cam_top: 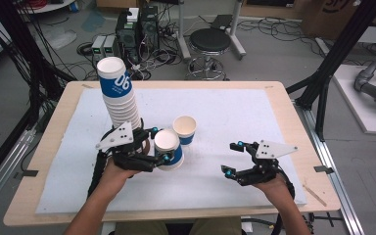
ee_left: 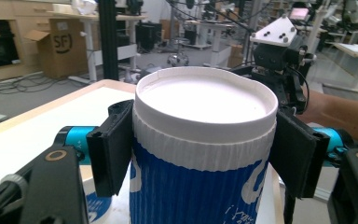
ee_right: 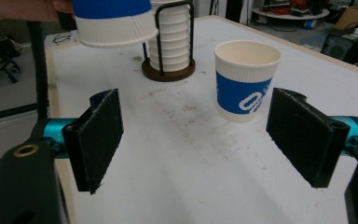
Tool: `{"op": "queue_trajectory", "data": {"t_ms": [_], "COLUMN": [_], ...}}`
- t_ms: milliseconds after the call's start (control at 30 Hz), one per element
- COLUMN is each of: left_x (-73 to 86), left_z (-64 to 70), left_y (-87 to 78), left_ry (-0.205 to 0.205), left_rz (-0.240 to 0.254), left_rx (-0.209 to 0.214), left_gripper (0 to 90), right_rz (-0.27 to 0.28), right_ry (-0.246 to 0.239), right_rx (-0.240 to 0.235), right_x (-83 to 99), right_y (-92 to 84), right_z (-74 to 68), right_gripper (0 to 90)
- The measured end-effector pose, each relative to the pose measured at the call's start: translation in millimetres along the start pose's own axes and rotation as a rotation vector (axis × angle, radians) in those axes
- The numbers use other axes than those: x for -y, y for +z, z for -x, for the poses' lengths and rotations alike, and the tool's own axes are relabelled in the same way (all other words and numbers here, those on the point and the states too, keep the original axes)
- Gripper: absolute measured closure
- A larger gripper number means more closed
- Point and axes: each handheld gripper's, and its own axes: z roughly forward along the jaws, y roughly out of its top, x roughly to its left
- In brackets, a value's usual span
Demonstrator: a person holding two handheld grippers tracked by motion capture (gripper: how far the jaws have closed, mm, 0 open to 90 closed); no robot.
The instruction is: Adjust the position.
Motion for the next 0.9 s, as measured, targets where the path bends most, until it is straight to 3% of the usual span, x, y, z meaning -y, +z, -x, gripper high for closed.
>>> {"op": "queue_trajectory", "data": {"t_ms": [533, 900], "left_x": [2.7, 1.8], "left_z": [-3.9, -3.1], "left_y": [33.2, 42.8], "left_ry": [0.002, 0.013], "left_rz": [-0.016, -0.023], "left_rx": [0.099, 0.138], "left_gripper": [29.1, 29.1], "right_rz": [0.017, 0.014], "right_ry": [-0.017, -0.029], "right_rx": [-0.117, -0.152], "right_x": [-9.5, -16.7], "right_y": [22.6, 38.8], "right_z": [-8.1, -11.2], "right_gripper": [19.0, 19.0]}}
